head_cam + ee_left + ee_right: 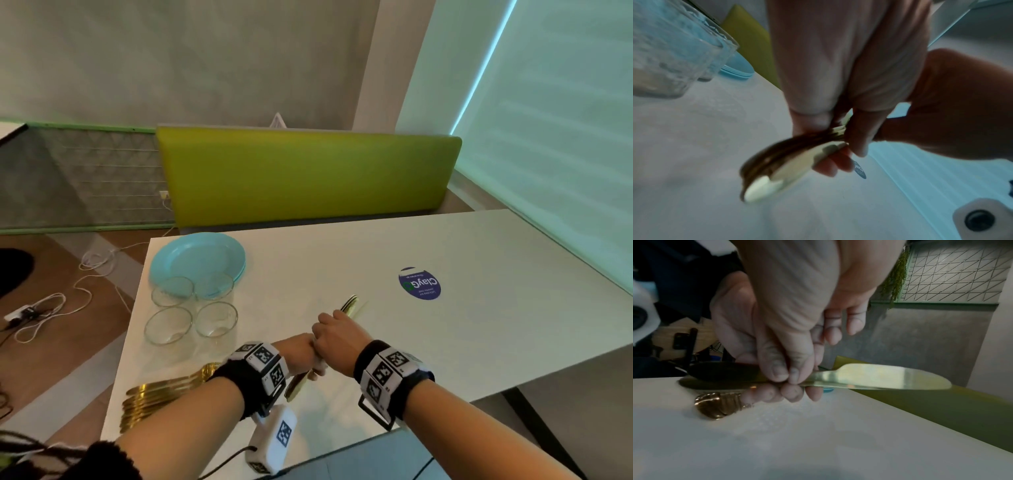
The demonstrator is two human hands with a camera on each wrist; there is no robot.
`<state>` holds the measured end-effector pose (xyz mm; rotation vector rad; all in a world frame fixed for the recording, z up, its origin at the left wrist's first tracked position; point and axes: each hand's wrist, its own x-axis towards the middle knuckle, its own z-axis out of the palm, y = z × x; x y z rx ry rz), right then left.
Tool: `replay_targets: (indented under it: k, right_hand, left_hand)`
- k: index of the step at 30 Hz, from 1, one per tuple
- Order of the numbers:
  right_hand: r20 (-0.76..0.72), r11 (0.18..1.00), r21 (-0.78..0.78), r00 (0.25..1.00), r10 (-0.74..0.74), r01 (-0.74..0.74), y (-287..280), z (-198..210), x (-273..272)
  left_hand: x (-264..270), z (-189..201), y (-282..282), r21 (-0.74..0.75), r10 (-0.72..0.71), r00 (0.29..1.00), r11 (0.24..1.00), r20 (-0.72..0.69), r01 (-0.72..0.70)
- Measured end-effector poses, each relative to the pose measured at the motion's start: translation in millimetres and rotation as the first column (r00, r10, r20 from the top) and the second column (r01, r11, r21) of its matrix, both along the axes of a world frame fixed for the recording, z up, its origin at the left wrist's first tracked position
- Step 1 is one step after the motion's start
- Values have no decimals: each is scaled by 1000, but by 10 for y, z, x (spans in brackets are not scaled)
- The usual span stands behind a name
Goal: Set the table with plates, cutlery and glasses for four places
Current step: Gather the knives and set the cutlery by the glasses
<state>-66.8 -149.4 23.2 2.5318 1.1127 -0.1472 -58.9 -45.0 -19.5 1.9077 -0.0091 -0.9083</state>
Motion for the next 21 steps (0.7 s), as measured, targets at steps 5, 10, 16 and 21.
replay_targets:
  k: [5, 10, 16, 21]
  right_hand:
    - [-56, 1000, 16, 998, 10, -9, -85, -163, -248]
    - [-45, 997, 48, 997, 61, -59, 4, -283, -501]
    - [-60, 991, 128, 998, 35, -27, 87, -372, -587]
    - [-175, 980, 112, 974, -145, 166, 165, -364, -588]
  left_hand:
    - [-367, -68, -25, 10, 56, 998, 998, 10, -57]
    - [-668, -150, 55, 27, 79, 997, 996, -5, -79]
    - [-789, -257, 244, 93, 88, 996, 992, 24, -90]
    - [-876, -465, 719, 443, -151, 980, 893, 129, 80]
